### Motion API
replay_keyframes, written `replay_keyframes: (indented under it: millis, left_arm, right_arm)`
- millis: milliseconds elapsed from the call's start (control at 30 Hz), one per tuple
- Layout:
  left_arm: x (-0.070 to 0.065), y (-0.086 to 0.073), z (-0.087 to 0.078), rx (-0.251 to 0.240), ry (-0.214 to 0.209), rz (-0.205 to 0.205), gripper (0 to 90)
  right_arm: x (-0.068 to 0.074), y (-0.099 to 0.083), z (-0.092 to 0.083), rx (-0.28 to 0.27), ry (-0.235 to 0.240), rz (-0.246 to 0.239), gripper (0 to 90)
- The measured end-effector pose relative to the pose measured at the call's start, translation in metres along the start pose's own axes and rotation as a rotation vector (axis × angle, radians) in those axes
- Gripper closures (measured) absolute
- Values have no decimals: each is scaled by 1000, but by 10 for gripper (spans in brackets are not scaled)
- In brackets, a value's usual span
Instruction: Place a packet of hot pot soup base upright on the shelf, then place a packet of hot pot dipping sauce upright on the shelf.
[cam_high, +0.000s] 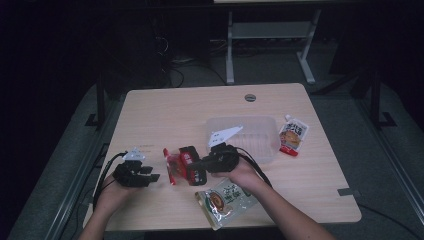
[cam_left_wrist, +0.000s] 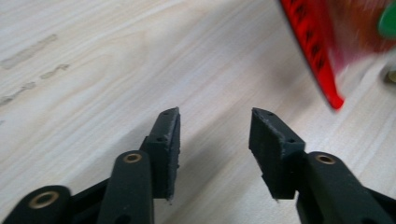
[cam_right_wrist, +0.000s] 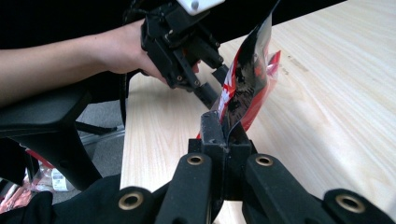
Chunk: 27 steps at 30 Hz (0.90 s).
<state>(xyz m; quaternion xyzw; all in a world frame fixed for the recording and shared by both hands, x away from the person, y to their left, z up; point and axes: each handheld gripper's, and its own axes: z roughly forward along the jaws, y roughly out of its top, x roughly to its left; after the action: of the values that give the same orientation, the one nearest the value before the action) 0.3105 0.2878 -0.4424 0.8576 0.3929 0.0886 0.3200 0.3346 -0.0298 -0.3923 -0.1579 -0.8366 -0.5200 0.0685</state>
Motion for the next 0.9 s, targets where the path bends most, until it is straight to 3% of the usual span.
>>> replay_keyframes:
  millis: [500, 900]
  left_arm:
    - [-5, 2, 2, -7, -27, 7, 441]
    - [-3, 2, 1, -13, -27, 22, 435]
  right_arm:
    - [2, -3, -55, -28, -32, -3, 897]
    - [-3, -5, -108, -70, -119, 9, 897]
